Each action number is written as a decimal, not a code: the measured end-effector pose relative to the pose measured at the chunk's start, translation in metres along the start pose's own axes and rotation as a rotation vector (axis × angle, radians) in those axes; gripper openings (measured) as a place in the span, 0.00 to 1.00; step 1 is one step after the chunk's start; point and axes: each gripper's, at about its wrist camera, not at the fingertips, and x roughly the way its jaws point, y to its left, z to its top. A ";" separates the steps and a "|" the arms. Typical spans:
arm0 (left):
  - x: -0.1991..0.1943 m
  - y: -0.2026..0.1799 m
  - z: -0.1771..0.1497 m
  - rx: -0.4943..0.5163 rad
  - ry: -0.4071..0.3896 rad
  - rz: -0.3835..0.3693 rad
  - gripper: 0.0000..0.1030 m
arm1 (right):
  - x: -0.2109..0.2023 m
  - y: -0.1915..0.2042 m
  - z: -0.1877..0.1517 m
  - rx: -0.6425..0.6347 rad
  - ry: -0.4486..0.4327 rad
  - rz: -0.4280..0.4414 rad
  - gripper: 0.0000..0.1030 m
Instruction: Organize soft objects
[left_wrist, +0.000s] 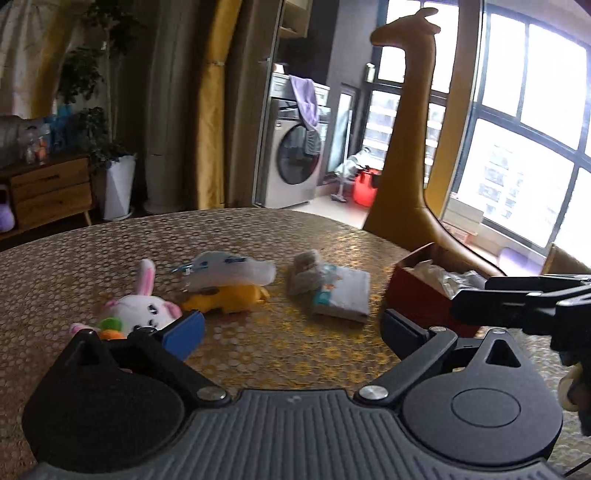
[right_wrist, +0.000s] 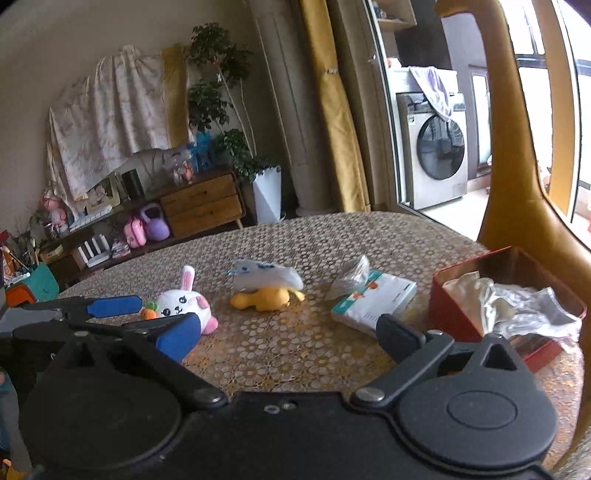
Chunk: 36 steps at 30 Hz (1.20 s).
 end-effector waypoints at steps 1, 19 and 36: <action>0.003 0.002 -0.001 0.000 0.002 0.010 0.99 | 0.004 0.001 0.000 -0.001 0.009 0.004 0.98; 0.063 0.015 -0.001 -0.060 -0.017 0.144 0.99 | 0.095 0.008 0.062 -0.142 0.157 0.046 0.91; 0.138 0.008 0.009 -0.042 -0.030 0.234 0.99 | 0.224 0.038 0.097 -0.353 0.360 0.165 0.68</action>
